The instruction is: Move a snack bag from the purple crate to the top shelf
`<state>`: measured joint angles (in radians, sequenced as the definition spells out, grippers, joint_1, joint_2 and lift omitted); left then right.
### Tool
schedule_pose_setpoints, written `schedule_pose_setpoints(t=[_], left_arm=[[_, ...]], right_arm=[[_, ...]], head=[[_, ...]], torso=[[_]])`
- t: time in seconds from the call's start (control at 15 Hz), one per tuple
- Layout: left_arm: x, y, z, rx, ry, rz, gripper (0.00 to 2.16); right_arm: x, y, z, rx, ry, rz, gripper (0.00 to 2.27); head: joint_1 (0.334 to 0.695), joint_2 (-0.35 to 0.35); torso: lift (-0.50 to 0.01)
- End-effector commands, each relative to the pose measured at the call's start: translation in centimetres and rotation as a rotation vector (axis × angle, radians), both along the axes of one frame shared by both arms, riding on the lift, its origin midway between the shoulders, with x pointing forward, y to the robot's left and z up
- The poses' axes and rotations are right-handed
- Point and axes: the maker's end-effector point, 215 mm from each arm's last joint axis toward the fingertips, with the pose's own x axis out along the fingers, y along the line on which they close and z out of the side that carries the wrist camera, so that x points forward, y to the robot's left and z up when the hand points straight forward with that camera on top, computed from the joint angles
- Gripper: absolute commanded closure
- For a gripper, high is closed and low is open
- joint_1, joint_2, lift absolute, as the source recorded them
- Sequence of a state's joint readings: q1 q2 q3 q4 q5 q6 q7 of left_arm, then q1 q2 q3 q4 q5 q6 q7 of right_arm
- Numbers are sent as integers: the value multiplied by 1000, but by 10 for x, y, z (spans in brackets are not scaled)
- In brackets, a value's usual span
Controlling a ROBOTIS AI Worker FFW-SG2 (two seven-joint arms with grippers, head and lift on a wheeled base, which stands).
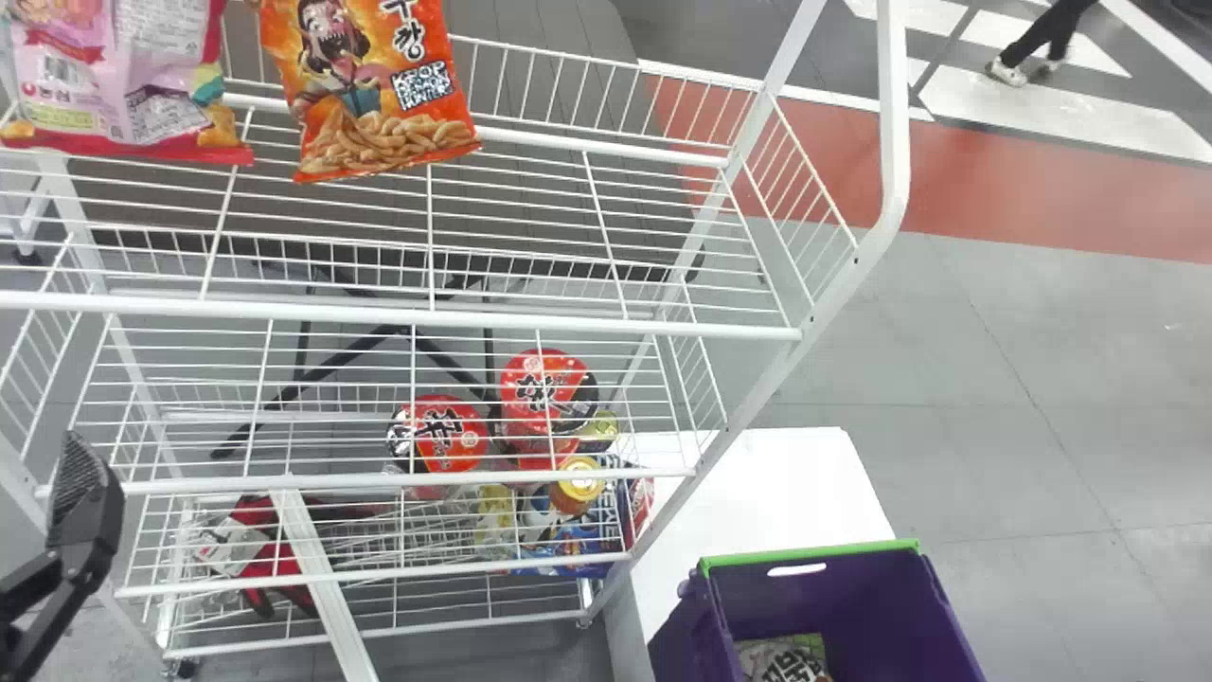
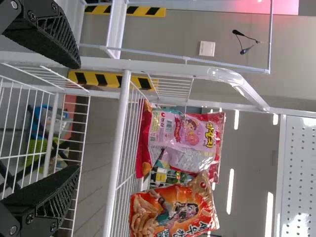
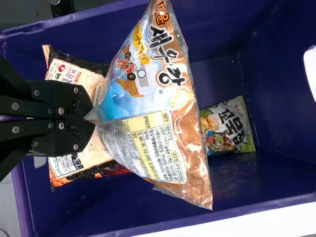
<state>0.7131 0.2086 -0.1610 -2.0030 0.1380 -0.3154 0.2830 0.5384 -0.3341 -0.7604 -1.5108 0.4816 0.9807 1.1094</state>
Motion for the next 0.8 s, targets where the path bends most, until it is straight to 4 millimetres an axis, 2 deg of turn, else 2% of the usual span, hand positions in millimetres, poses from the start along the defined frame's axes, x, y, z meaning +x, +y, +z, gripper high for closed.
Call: schedule_pose_setpoints(t=[0.0, 0.73], left_arm=[[0, -1, 0, 0, 1, -3, 90], [0, 1, 7, 5, -11, 1, 90]], right_arm=[[0, -1, 1, -1, 0, -5, 1592], [9, 0, 2, 2, -20, -1, 1592]], head=[[695, -350], [695, -350]], torso=[[-128], [-85]])
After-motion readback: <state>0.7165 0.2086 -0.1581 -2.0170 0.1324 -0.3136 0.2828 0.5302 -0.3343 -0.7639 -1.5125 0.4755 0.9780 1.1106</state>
